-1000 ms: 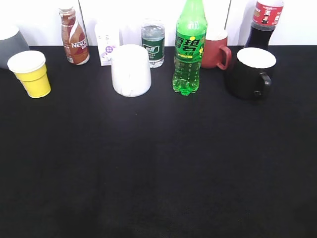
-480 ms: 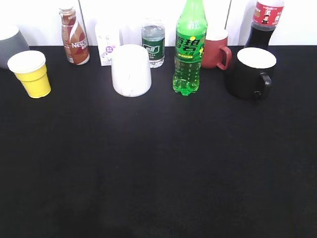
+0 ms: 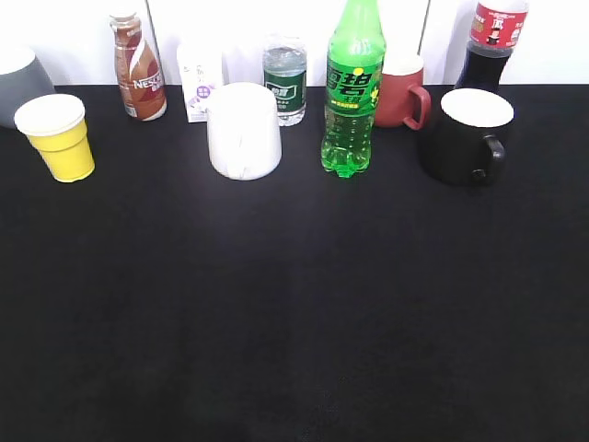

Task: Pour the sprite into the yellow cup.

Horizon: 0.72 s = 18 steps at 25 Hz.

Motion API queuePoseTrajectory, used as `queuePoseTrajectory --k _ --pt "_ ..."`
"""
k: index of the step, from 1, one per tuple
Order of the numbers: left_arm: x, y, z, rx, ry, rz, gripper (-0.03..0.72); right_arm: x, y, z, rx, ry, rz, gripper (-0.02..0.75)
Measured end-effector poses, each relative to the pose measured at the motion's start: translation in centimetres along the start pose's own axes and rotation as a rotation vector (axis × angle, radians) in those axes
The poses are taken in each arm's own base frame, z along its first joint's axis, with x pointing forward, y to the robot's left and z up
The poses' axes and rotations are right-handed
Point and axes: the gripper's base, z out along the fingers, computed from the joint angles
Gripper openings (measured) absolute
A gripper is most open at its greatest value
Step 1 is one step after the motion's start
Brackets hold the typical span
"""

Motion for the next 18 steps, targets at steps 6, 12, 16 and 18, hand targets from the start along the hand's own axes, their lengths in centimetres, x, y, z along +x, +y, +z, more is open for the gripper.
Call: queuePoseTrajectory --k 6,12,16,18 --pt "0.0 0.0 0.0 0.0 0.0 0.0 0.435 0.0 0.0 0.0 0.0 0.0 0.0 0.586" --pt "0.0 0.0 0.0 0.0 0.0 0.0 0.434 0.0 0.0 0.0 0.0 0.0 0.0 0.586" --pt "0.0 0.0 0.0 0.0 0.0 0.0 0.434 0.0 0.0 0.0 0.0 0.0 0.0 0.586" --pt "0.0 0.0 0.0 0.0 0.0 0.0 0.434 0.0 0.0 0.0 0.0 0.0 0.0 0.586"
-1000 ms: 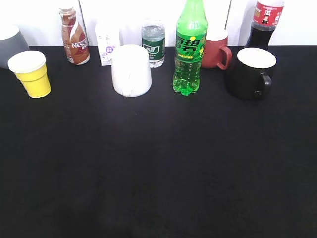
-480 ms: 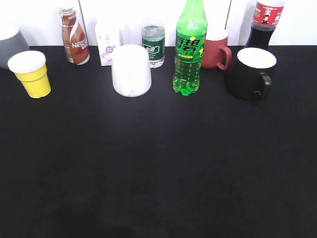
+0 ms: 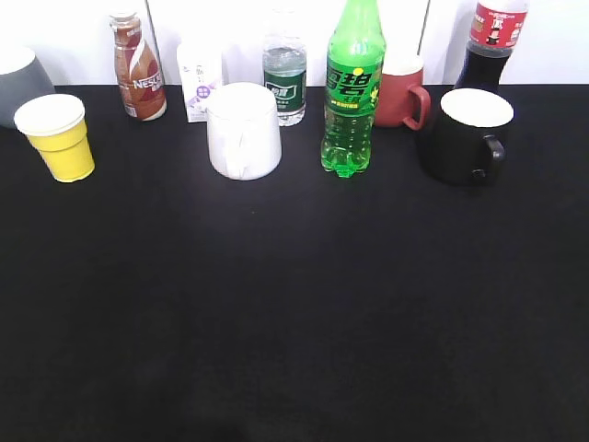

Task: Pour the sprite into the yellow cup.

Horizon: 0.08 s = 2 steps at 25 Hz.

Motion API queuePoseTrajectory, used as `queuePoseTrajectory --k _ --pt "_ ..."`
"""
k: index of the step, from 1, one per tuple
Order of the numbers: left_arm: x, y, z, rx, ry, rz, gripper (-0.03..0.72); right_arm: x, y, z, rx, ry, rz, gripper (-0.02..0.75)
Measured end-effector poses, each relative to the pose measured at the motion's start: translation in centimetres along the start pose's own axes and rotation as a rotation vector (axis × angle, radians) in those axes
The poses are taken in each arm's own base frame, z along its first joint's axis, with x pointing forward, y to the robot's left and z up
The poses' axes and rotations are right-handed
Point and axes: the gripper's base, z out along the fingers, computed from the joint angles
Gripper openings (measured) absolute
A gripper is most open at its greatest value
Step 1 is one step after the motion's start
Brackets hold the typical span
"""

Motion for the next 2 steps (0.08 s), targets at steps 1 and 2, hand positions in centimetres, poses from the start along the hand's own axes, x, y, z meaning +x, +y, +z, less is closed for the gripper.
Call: queuePoseTrajectory --k 1,2 --pt "0.0 0.0 0.0 0.0 0.0 0.0 0.434 0.0 0.0 0.0 0.0 0.0 0.0 0.586" --pt "0.0 0.0 0.0 0.0 0.0 0.0 0.434 0.0 0.0 0.0 0.0 0.0 0.0 0.586"
